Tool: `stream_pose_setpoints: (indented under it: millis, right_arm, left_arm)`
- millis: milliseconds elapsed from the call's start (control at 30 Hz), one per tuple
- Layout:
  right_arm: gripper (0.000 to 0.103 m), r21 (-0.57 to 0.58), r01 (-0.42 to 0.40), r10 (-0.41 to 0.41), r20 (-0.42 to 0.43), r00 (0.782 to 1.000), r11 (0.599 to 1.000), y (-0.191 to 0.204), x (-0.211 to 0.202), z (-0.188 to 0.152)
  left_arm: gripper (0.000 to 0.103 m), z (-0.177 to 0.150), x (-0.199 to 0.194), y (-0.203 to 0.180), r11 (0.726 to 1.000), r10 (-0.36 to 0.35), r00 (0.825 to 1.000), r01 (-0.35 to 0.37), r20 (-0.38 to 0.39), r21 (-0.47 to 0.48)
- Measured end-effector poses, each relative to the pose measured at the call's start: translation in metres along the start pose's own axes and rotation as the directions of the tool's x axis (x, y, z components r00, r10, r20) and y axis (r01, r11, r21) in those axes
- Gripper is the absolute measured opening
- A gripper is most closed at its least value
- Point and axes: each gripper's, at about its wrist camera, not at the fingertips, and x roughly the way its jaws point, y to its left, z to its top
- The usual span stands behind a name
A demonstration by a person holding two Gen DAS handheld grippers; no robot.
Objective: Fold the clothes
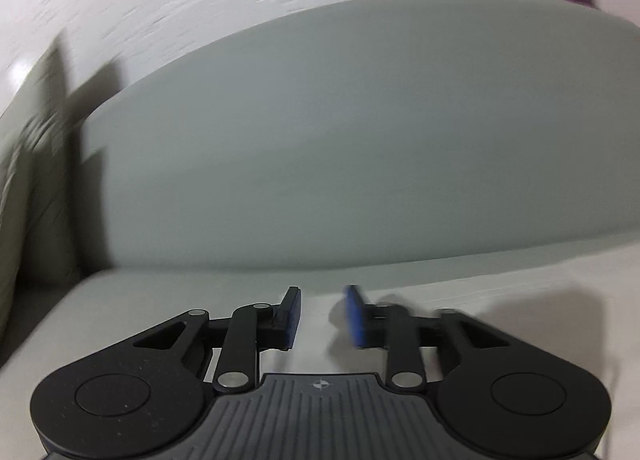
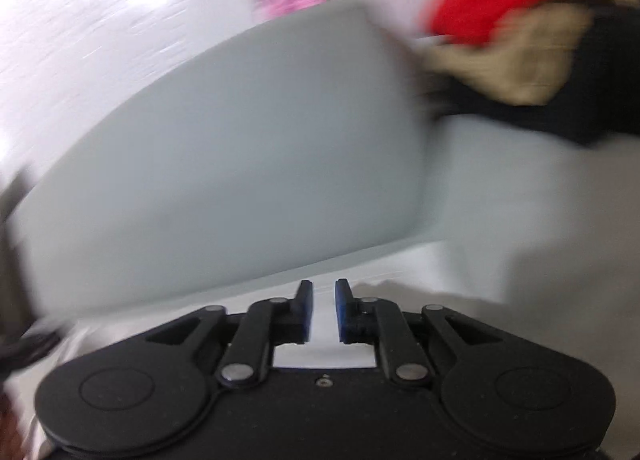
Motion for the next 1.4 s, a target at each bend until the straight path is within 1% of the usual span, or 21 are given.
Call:
stream_pose_setpoints:
  millis: [67,100,133,167,200,233,300,333,367,433,533,633,733,900,1000,1100,1167,1200,1267,1333,1400]
  right_arm:
    - [0.01,-0.035,0.018,-0.02,-0.043,0.999,0.999,0.005,0.013,0.0]
    - [0.0,-0.009,0.061,-0.061,-0.049,0.997,0.998,-0.003,0.017,0.002]
    - [0.0,0.025,0.139,-0.138,-0.029,0.99,0.99,-0.012,0.017,0.006]
    - [0.0,0.065,0.228,-0.228,-0.003,0.974,0.972,-0.022,0.014,0.01]
    - [0.0,0.078,0.342,-0.342,-0.004,0.94,0.937,-0.031,0.014,0.014]
    - [0.0,0.091,0.394,-0.393,-0.035,0.919,0.914,-0.044,0.015,0.015]
    - [0.0,0.099,0.351,-0.346,-0.065,0.936,0.931,-0.057,0.008,0.018]
    - [0.0,0.071,0.351,-0.346,-0.078,0.935,0.934,-0.055,0.001,0.02]
    - [0.0,0.048,0.371,-0.367,-0.079,0.927,0.927,-0.049,-0.009,0.023]
    - [0.002,0.078,0.342,-0.338,-0.054,0.94,0.937,-0.043,-0.046,0.028]
    - [0.005,0.124,0.281,-0.285,0.015,0.958,0.952,-0.033,-0.124,0.03]
    - [0.013,0.17,0.222,-0.238,0.081,0.968,0.96,-0.029,-0.202,0.033]
    - [0.014,0.214,0.182,-0.205,0.092,0.974,0.96,-0.032,-0.264,0.03]
    - [0.025,0.227,0.124,-0.158,0.138,0.978,0.966,-0.028,-0.361,0.013]
    - [0.026,0.26,0.095,-0.138,0.151,0.979,0.961,-0.043,-0.383,-0.004]
    - [0.026,0.27,0.092,-0.114,0.065,0.991,0.958,-0.042,-0.39,-0.029]
    - [0.025,0.26,0.071,-0.06,-0.053,0.997,0.963,-0.036,-0.383,-0.052]
    - [0.019,0.243,0.051,-0.022,-0.12,0.992,0.969,-0.031,-0.374,-0.065]
    - [0.015,0.194,0.016,0.032,-0.242,0.97,0.981,-0.018,-0.355,-0.088]
    - [0.015,0.146,-0.011,0.062,-0.35,0.935,0.989,-0.004,-0.334,-0.107]
    - [0.016,0.107,-0.006,0.05,-0.414,0.909,0.994,0.01,-0.311,-0.118]
  left_arm:
    - [0.032,-0.003,0.02,-0.005,0.995,0.089,0.995,-0.086,-0.054,0.056]
    - [0.034,-0.006,0.026,0.0,0.992,0.121,0.99,-0.118,-0.067,0.044]
    - [0.042,-0.009,0.033,0.005,0.988,0.152,0.985,-0.15,-0.081,0.033]
    - [0.045,-0.009,0.035,0.011,0.987,0.16,0.983,-0.159,-0.095,0.016]
    - [0.045,-0.007,0.035,0.014,0.988,0.155,0.982,-0.155,-0.109,0.009]
    - [0.045,-0.005,0.034,0.015,0.987,0.163,0.979,-0.161,-0.121,0.024]
    - [0.032,-0.003,0.033,0.013,0.965,0.257,0.953,-0.245,-0.162,0.09]
    - [0.022,-0.004,0.034,0.018,0.957,0.287,0.937,-0.272,-0.199,0.099]
    - [0.025,-0.005,0.03,0.029,0.959,0.284,0.93,-0.276,-0.232,0.069]
    - [0.025,-0.005,0.006,0.056,0.963,0.253,0.934,-0.268,-0.252,-0.027]
    - [0.027,-0.001,-0.054,0.089,0.967,0.208,0.956,-0.233,-0.208,-0.102]
    - [0.031,0.001,-0.126,0.12,0.975,0.155,0.976,-0.177,-0.155,-0.136]
    - [0.032,-0.005,-0.198,0.139,0.982,0.066,0.99,-0.086,-0.121,-0.165]
    - [0.037,-0.027,-0.304,0.154,0.982,-0.053,0.998,0.044,-0.044,-0.186]
    - [0.04,-0.047,-0.343,0.151,0.976,-0.128,0.991,0.121,-0.028,-0.182]
    - [0.041,-0.079,-0.35,0.128,0.968,-0.198,0.974,0.176,-0.109,-0.18]
    - [0.04,-0.102,-0.342,0.106,0.96,-0.24,0.947,0.201,-0.211,-0.193]
    - [0.039,-0.112,-0.337,0.094,0.957,-0.26,0.933,0.214,-0.249,-0.195]
    - [0.038,-0.125,-0.331,0.073,0.955,-0.283,0.917,0.243,-0.28,-0.171]
    - [0.038,-0.129,-0.328,0.05,0.959,-0.281,0.916,0.26,-0.286,-0.111]
    - [0.04,-0.127,-0.322,0.027,0.961,-0.272,0.919,0.276,-0.284,-0.027]
